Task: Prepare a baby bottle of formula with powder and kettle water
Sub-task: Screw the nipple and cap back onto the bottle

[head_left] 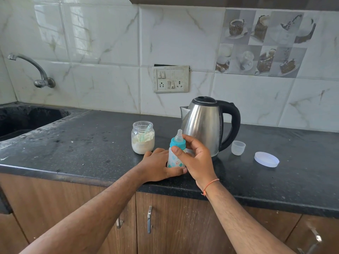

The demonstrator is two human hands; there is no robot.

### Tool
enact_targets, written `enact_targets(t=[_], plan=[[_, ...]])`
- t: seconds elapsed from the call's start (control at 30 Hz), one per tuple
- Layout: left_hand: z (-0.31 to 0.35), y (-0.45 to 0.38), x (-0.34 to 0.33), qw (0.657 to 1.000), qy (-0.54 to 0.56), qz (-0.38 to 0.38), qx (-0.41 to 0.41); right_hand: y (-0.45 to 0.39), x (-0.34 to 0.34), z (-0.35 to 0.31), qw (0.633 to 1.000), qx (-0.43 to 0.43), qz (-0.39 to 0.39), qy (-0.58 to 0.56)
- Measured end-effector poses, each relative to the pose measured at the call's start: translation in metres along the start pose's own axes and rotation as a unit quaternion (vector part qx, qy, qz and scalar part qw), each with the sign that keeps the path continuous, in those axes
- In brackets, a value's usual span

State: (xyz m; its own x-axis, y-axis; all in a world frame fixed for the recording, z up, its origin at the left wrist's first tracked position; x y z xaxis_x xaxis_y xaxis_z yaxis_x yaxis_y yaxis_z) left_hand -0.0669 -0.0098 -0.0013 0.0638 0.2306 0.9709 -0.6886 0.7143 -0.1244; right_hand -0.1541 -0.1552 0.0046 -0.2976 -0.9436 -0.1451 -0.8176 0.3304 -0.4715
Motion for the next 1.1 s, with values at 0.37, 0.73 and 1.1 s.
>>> enact_targets(t=[0.37, 0.73, 1.1], plan=[[-0.0012, 0.0009, -0.0020, 1.000, 0.003, 0.017, 0.001, -0.0001, -0.0003, 0.0016, 1.000, -0.003, 0.013, 0.006], [0.0016, 0.0038, 0.0018, 1.000, 0.005, 0.004, 0.003, 0.0006, 0.0004, 0.0022, 1.000, 0.011, -0.008, 0.002], [0.0040, 0.0049, 0.0050, 1.000, 0.001, -0.007, 0.010, 0.0010, 0.0009, 0.0010, 0.999, 0.024, 0.000, 0.042]])
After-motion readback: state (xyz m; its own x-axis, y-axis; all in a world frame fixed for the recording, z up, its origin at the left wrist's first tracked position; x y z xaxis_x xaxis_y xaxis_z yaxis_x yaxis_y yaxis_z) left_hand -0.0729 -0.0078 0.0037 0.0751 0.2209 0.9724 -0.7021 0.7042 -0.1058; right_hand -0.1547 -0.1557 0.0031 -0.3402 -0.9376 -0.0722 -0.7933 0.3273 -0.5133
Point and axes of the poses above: each hand's wrist, its own y-axis away from the middle knuckle, its own x-axis out of the back of the hand, z = x × y, the point moved 1 cm from there along -y, towards the middle knuckle, and after that the axes turned 9 degrees about -y, right-handed, at the moved point
